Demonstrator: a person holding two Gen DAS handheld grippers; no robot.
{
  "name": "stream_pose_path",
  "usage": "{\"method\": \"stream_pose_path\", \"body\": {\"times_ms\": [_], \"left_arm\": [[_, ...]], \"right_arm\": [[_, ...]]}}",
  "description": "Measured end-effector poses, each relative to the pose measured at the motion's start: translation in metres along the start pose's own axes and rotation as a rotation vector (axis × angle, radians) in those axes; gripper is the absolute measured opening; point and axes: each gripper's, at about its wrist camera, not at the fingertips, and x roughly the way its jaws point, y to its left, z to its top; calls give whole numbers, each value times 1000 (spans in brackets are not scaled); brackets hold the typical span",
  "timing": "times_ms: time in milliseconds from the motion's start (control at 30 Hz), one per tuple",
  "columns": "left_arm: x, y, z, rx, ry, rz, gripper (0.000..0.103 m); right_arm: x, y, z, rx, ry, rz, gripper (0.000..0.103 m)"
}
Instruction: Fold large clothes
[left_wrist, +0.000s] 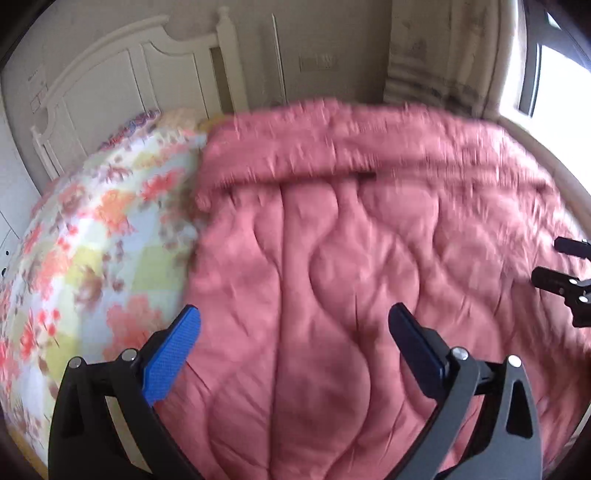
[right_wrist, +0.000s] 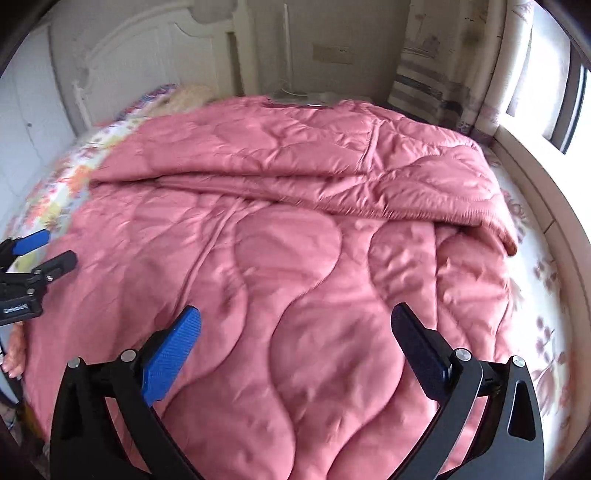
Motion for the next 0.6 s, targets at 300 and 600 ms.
{"method": "stream_pose_path", "body": {"times_ms": [300, 600], "left_arm": [[-33, -2, -24, -48, -55, -21, 101], [-54, -24, -68, 19, -80, -6, 101]], "right_arm": [[-26, 10, -34, -12, -19, -38, 98], [-41, 10, -83, 4, -10, -72, 98]]}}
